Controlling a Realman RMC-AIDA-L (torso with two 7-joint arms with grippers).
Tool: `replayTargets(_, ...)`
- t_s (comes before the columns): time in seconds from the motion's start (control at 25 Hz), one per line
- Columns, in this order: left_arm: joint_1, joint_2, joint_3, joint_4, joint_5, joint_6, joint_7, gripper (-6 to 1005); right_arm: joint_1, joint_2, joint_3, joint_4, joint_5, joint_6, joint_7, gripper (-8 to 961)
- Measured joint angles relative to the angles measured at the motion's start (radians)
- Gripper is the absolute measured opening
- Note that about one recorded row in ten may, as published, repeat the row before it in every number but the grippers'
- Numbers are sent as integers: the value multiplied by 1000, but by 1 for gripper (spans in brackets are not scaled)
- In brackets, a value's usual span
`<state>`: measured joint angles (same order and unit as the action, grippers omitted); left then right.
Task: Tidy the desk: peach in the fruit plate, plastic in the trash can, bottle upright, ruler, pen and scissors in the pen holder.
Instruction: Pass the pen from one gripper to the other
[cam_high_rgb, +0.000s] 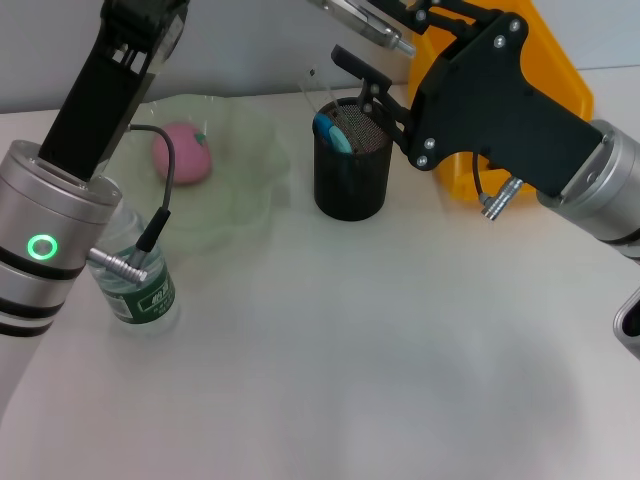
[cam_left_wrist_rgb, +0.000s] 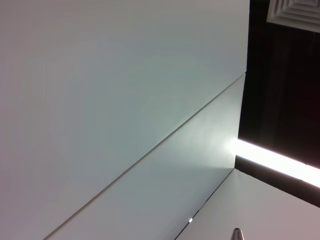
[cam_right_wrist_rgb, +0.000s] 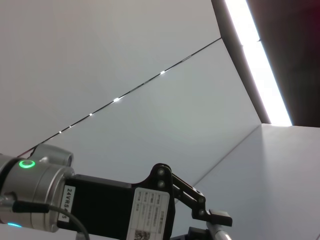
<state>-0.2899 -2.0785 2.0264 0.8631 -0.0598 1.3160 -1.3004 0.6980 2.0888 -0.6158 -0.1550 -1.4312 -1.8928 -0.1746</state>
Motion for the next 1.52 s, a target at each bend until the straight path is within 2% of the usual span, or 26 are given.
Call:
replayTargets(0.8, -2, 0, 2, -3, 0, 0, 1, 153, 3, 2, -1, 6, 10, -5, -11, 198)
replayTargets(1.52, -14, 0, 5, -4, 0, 0, 4, 155, 3, 2, 0, 6, 9, -4, -13, 144)
